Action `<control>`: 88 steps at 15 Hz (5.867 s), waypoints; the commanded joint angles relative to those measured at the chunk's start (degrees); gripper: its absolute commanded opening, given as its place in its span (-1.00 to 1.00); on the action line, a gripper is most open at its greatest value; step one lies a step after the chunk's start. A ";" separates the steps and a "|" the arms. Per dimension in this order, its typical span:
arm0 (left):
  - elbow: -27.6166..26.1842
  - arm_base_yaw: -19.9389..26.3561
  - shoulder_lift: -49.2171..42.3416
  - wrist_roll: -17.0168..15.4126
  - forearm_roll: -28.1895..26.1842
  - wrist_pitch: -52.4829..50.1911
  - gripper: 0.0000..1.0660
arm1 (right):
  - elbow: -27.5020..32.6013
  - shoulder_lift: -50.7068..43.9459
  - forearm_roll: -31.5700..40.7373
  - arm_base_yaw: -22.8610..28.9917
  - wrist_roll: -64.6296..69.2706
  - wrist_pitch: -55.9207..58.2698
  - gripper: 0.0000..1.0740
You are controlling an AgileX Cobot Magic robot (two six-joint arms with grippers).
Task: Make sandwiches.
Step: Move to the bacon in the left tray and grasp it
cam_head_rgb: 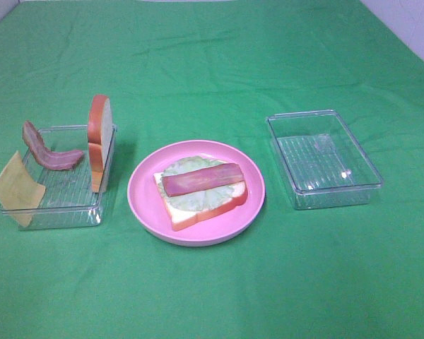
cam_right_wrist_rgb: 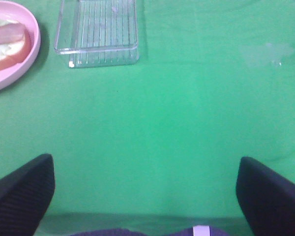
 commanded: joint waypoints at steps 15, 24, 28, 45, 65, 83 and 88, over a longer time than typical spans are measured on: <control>0.06 0.06 -0.17 0.00 0.00 -0.29 0.89 | 2.06 -6.25 2.12 -0.34 -6.02 -1.89 0.78; 0.06 0.06 -0.17 0.00 0.00 -0.29 0.89 | 2.06 -6.25 2.12 -0.34 -6.02 -1.89 0.78; 0.06 0.06 -0.17 0.00 0.00 -0.29 0.89 | 2.06 -6.25 2.12 -0.34 -6.02 -1.89 0.78; -4.98 -2.12 15.58 -6.65 1.55 -17.07 0.89 | 2.06 -6.25 2.12 -0.34 -6.02 -1.89 0.78; -48.53 -2.12 99.87 -4.70 -2.75 -12.43 0.89 | 2.06 -6.25 2.12 -0.34 -6.02 -1.89 0.78; -54.03 -2.12 118.49 -2.75 -7.62 -20.51 0.88 | 2.06 -6.25 2.12 -0.34 -5.96 -1.89 0.78; -54.03 -2.12 118.49 -2.81 -8.31 -22.06 -0.02 | 2.06 -6.25 2.12 -0.34 -5.96 -1.89 0.78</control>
